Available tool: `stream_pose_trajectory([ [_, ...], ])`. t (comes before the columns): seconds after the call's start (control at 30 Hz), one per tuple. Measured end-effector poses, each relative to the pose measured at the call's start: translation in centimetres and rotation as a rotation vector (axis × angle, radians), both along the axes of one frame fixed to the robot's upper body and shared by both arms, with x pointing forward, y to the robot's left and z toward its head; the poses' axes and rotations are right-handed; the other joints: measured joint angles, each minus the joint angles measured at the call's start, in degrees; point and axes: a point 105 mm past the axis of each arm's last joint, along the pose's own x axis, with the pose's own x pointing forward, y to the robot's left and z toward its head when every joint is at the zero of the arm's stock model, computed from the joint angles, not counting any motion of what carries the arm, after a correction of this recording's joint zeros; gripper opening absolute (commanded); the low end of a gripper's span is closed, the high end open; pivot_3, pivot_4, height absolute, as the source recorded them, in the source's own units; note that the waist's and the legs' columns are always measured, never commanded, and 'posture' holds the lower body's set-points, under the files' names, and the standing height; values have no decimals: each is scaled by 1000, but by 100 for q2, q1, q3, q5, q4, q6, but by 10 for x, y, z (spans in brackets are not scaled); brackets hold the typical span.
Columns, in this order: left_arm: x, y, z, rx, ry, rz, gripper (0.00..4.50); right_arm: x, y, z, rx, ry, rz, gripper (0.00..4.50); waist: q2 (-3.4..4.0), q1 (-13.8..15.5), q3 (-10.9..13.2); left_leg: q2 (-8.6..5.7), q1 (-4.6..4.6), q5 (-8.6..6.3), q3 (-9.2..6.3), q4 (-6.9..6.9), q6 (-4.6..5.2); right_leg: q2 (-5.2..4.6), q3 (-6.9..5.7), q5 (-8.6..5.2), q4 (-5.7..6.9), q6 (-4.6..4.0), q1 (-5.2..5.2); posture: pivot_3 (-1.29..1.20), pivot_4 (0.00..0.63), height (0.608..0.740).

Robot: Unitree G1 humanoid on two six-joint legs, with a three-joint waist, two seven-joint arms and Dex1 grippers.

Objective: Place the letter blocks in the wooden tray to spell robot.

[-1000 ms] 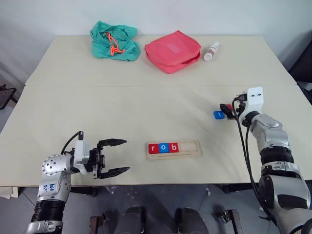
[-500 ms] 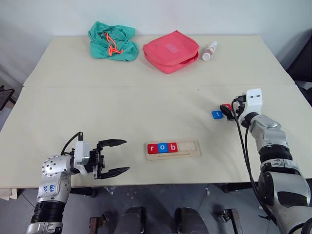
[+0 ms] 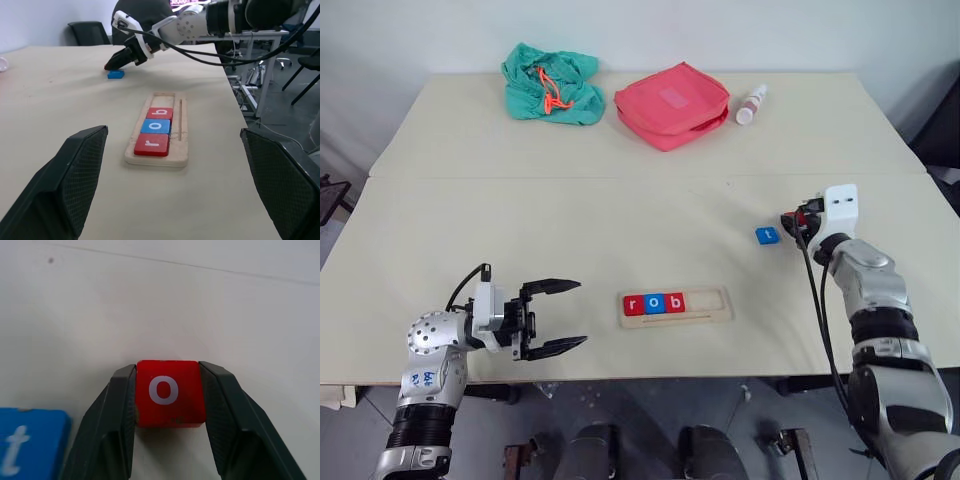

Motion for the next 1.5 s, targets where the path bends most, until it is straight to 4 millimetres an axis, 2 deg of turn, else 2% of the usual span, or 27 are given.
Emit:
stream_pose_trajectory([
  [0.17,3,1,-2,9,15,-27,4500,-43,13,5,15,-10,23,1457,0,50,0,0,-1,-1,-8,-2,-1,1,0,0,6,0,-2,0,150,740],
  [0.4,10,6,-1,15,26,-43,4500,-118,50,-11,72,84,57,1457,-1,155,-1,-1,1,-1,-3,0,-1,2,9,0,9,0,-4,0,150,740],
  [0.5,13,6,2,14,22,-44,4500,-138,61,-23,99,140,52,1457,-1,146,-1,-7,2,-1,4,3,0,0,19,0,9,0,-4,0,150,740],
  [0.77,20,4,6,10,16,-47,4500,-142,65,-24,123,148,14,1457,0,129,-1,-5,7,0,8,-1,0,2,21,0,17,0,-12,0,150,740],
  [0.83,21,4,8,11,8,-49,4500,-142,65,-24,130,148,9,2222,-1,129,-1,-5,7,0,9,-1,0,2,21,0,20,0,-13,0,150,740],
  [1.07,21,4,8,12,8,-49,4500,-145,66,-28,138,159,14,4486,-1,130,-1,-6,6,0,9,-1,0,1,22,0,20,0,-14,0,150,740],
  [1.3,19,5,6,13,17,-46,4500,-143,65,-19,89,138,96,4486,-1,129,-1,-5,6,0,11,0,0,1,22,0,20,0,-14,0,150,740],
  [1.5,16,5,1,12,31,-44,4500,-141,48,0,-146,179,352,4486,-1,139,-1,-3,5,0,14,1,1,2,19,0,12,0,-10,0,150,740],
])
